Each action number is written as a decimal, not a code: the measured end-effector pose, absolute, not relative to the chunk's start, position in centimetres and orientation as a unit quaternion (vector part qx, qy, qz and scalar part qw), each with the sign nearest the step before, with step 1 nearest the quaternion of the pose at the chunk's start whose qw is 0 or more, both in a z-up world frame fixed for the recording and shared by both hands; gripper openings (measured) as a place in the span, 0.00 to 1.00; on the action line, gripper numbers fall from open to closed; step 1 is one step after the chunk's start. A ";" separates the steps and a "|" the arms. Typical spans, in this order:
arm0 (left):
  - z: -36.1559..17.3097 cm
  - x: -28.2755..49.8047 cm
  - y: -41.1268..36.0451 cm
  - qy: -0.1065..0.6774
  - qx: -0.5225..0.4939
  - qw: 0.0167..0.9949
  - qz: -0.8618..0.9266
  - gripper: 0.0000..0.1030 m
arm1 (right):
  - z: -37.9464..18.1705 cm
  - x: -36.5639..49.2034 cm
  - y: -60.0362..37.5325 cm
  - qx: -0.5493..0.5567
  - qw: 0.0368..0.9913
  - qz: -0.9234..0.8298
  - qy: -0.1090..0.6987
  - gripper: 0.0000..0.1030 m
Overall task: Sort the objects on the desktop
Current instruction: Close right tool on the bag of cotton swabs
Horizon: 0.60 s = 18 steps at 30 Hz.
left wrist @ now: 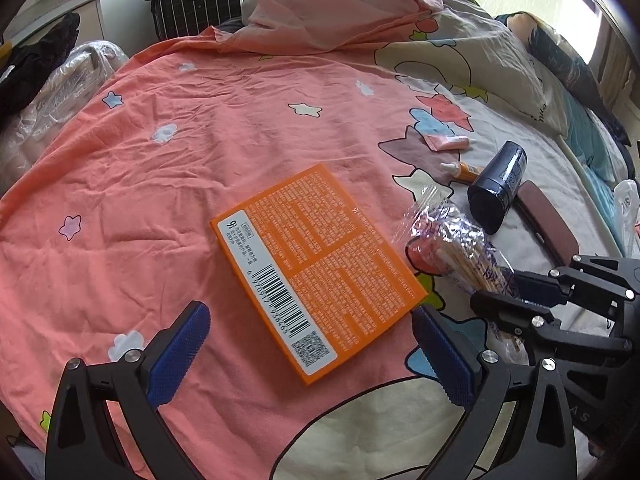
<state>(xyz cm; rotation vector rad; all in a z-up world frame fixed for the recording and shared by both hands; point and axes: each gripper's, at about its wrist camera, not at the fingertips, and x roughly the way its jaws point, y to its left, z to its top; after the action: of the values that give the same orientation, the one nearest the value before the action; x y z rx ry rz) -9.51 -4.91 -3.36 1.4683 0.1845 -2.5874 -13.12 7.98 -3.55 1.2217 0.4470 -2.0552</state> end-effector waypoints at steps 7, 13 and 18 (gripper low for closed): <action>-3.6 -10.4 -5.6 0.107 0.492 0.107 -0.857 1.00 | -1.9 -12.9 9.2 0.451 0.351 -0.805 0.157 0.17; -3.4 -10.5 -6.1 0.130 0.478 0.132 -0.858 1.00 | -1.8 -12.8 9.2 0.444 0.356 -0.806 0.159 0.17; -3.5 -10.6 -6.2 0.134 0.480 0.130 -0.857 1.00 | -2.7 -15.2 8.6 0.445 0.328 -0.816 0.167 0.17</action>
<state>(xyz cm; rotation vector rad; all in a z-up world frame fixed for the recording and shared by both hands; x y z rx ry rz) -10.56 -6.18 -3.49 1.3953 0.3897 -2.4910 -15.19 8.55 -2.73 1.1663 0.4385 -2.1362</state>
